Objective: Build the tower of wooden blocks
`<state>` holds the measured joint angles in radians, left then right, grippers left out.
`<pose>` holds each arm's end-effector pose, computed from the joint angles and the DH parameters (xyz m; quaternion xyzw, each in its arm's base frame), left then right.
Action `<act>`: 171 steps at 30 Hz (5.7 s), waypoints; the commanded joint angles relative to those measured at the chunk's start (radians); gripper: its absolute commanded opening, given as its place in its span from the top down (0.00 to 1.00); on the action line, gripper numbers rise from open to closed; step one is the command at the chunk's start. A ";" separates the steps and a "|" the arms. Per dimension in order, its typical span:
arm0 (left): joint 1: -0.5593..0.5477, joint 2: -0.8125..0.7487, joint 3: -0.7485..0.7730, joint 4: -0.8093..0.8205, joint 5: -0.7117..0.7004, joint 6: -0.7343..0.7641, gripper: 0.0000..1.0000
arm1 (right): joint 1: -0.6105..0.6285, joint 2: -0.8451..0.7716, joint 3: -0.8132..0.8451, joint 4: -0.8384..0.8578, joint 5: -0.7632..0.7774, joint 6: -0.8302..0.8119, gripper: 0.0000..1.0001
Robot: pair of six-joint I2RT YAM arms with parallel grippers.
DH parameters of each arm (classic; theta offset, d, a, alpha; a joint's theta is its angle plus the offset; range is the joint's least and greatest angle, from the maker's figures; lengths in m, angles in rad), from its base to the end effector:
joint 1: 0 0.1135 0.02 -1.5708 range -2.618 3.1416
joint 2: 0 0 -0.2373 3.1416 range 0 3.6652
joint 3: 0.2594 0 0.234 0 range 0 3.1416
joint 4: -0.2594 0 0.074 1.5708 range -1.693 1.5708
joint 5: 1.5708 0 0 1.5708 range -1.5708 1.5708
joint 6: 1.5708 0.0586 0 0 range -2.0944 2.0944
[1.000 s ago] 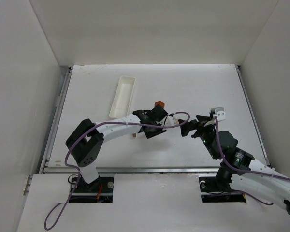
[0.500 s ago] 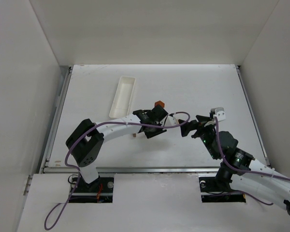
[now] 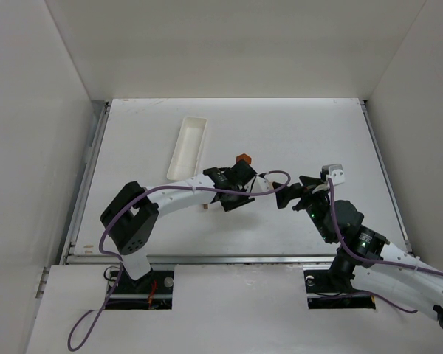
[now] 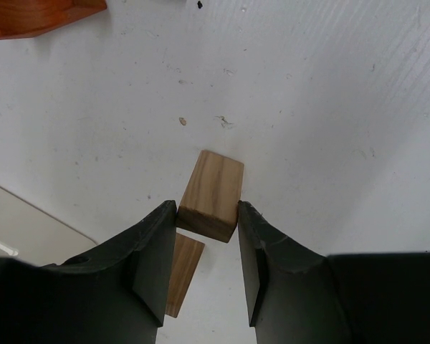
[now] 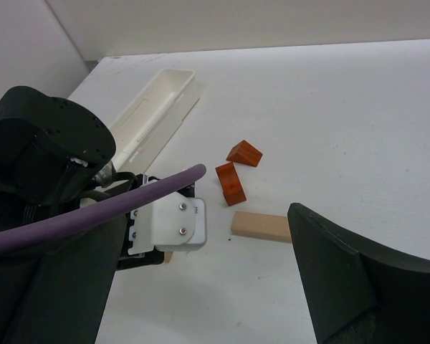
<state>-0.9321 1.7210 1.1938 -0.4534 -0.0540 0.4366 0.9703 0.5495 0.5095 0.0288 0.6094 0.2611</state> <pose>0.2141 -0.2831 0.1761 0.5985 0.7460 -0.0463 0.2882 0.1226 0.1197 0.2870 -0.0377 0.7093 0.2132 0.6708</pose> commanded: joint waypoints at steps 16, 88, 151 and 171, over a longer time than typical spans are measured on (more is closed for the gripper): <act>-0.007 0.002 0.020 -0.024 0.006 0.011 0.52 | 0.004 -0.010 0.009 0.045 -0.013 0.001 0.00; 0.610 -0.856 -0.230 0.021 0.005 -0.308 0.35 | 0.073 0.975 0.714 -0.536 -0.226 0.424 0.30; 0.728 -0.968 -0.411 0.128 0.092 -0.358 0.34 | -0.016 1.256 0.834 -0.533 -0.300 0.394 0.60; 0.728 -0.986 -0.411 0.128 0.092 -0.349 0.34 | -0.016 1.285 0.844 -0.553 -0.290 0.394 0.84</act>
<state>-0.2073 0.7616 0.7849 -0.3630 0.0261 0.0849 0.9611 1.8240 1.3144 -0.5167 0.3004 0.6582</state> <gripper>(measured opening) 0.658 0.243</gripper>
